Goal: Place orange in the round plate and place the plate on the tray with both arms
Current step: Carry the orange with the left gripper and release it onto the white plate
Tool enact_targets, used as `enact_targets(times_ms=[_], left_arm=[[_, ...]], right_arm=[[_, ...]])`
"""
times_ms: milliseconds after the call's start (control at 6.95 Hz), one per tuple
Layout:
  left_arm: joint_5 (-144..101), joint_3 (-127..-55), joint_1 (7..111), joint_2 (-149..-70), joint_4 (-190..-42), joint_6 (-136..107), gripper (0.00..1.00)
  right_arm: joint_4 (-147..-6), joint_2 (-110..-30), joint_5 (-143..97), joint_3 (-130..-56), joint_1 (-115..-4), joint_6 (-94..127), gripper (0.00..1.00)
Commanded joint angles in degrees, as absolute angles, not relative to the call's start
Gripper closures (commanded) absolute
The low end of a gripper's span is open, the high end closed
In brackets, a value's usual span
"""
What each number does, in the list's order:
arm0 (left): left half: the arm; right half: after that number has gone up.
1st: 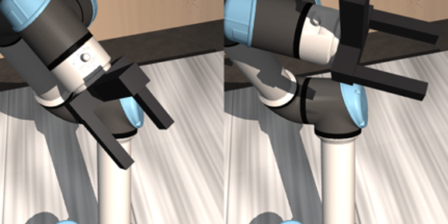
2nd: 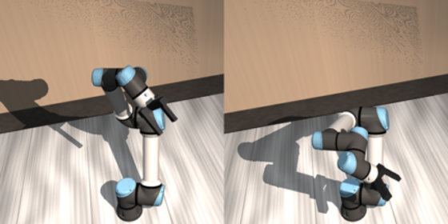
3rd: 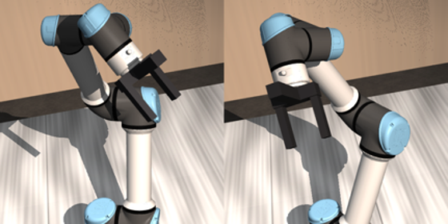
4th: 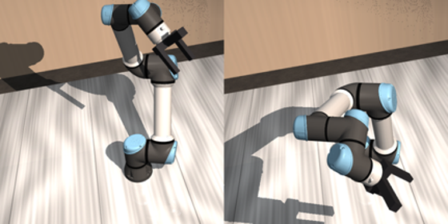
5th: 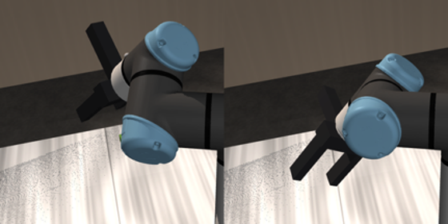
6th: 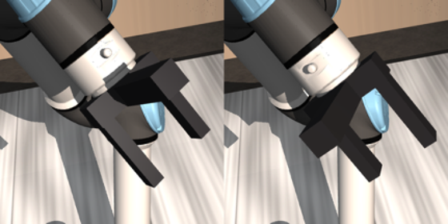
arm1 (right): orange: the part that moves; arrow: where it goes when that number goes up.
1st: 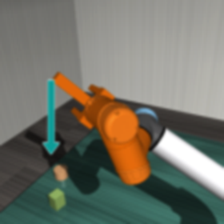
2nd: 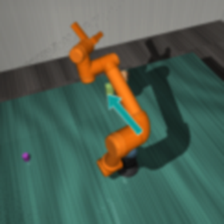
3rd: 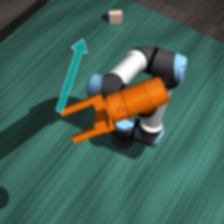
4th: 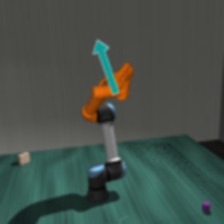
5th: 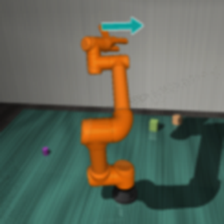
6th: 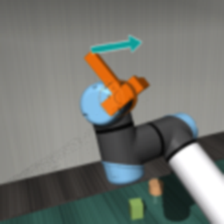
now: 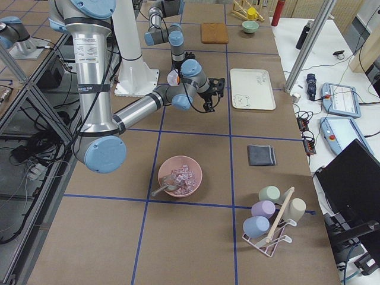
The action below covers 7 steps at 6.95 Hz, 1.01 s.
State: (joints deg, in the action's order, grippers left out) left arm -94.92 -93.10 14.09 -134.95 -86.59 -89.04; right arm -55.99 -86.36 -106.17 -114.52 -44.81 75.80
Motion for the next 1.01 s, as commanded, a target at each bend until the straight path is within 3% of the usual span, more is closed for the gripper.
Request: enact_targets(times_ms=[0,288,575,863], left_arm=[[-94.75,-93.33,14.32,-135.00,-87.19,-87.38,0.01],[-94.92,-96.22,15.72,-134.48,-87.10,-86.13,0.01],[-95.88,-105.24,20.63,-130.64,-84.05,-81.52,0.01],[-106.12,-111.60,33.15,-123.70,-79.64,-66.52,0.01]], right_arm=[[-55.99,-85.96,-106.17,-114.52,-44.74,75.76,0.00],[-55.99,-85.43,-106.26,-114.52,-44.39,76.11,0.00],[-55.90,-83.68,-103.73,-115.04,-41.51,82.84,0.01],[-55.99,-83.67,-93.65,-118.72,-32.83,95.29,0.03]])
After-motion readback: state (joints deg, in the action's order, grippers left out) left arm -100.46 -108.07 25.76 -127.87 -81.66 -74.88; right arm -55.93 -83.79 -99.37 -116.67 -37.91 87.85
